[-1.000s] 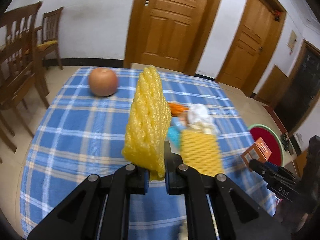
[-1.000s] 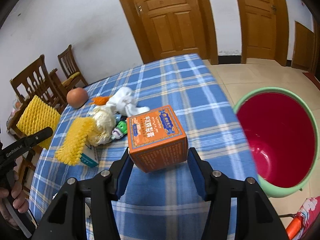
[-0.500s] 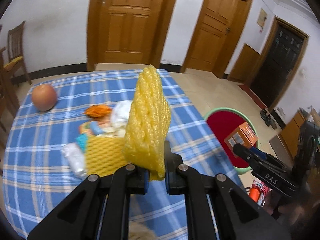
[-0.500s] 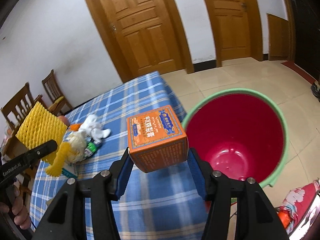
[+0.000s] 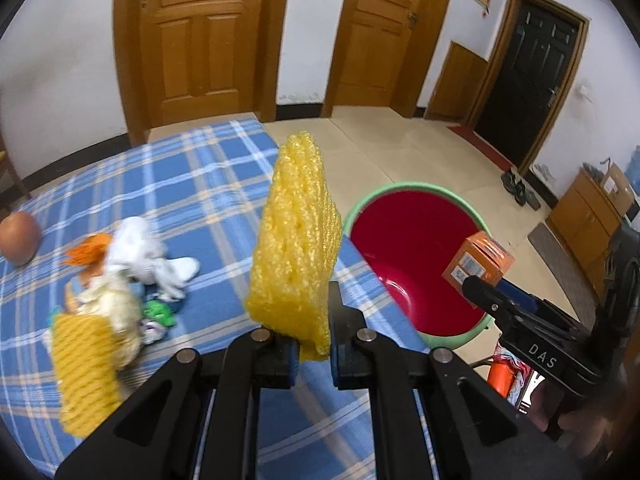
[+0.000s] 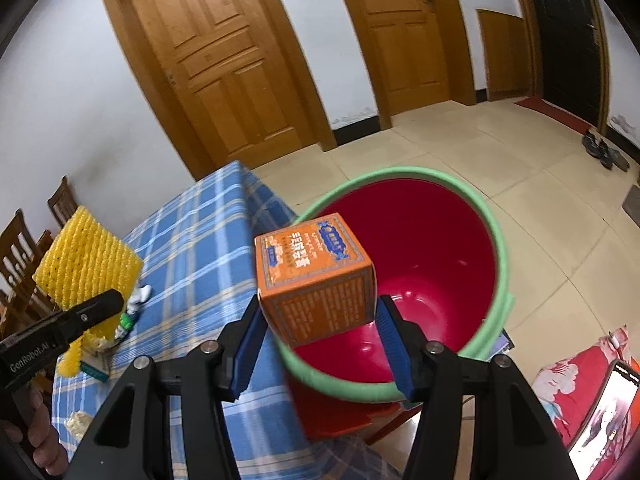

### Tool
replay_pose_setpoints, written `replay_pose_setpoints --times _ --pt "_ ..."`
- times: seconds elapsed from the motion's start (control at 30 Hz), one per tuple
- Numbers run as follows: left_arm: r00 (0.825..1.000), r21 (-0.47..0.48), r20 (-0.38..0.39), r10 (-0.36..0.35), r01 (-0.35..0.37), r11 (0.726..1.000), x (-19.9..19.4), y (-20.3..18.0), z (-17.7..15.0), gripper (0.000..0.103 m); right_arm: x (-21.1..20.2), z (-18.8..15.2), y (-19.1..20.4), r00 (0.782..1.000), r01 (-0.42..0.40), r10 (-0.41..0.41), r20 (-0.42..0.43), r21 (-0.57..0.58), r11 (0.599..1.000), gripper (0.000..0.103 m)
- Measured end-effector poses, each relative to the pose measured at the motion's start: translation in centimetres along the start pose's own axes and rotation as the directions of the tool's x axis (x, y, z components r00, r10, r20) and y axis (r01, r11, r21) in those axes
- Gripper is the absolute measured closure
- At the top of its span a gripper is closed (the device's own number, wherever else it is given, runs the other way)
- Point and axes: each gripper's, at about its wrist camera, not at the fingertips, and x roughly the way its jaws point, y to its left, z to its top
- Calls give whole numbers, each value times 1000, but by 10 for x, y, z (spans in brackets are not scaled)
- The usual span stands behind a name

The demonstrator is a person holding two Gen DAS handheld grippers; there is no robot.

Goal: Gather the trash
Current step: 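Carry the foam net and orange box over the red bucket and release both, then move both tools back over the table toward the crumpled tissue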

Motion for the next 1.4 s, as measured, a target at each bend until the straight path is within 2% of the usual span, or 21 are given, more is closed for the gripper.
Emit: replay_pose_setpoints --times 0.23,0.53,0.9,0.97,1.03,1.07,1.1,1.4 --pt "999 43 -47 -25 27 999 28 -27 6 93 15 1 -25 999 43 -42 -21 50 998 45" --pt "996 75 -81 -43 49 996 49 -45 7 93 22 -3 -37 998 52 -49 -28 81 995 44" --pt "992 110 -109 -68 80 991 73 -61 13 93 8 -1 -48 996 82 -84 10 130 988 29" --pt "991 114 -116 -70 83 990 76 -64 14 84 6 -1 -49 996 84 -87 12 135 987 28" --pt "991 110 -117 -65 78 991 77 -66 15 55 5 -2 -50 996 89 -91 14 137 987 26" --pt "992 111 -112 -62 74 991 77 -67 15 51 4 -2 -51 996 89 -92 15 137 987 25" --pt "993 114 -107 -56 68 991 76 -68 15 48 3 -2 -52 996 88 -92 17 139 986 24" --pt "993 90 -106 -41 50 995 70 -62 13 47 0 -2 -50 996 83 -87 24 141 987 23"
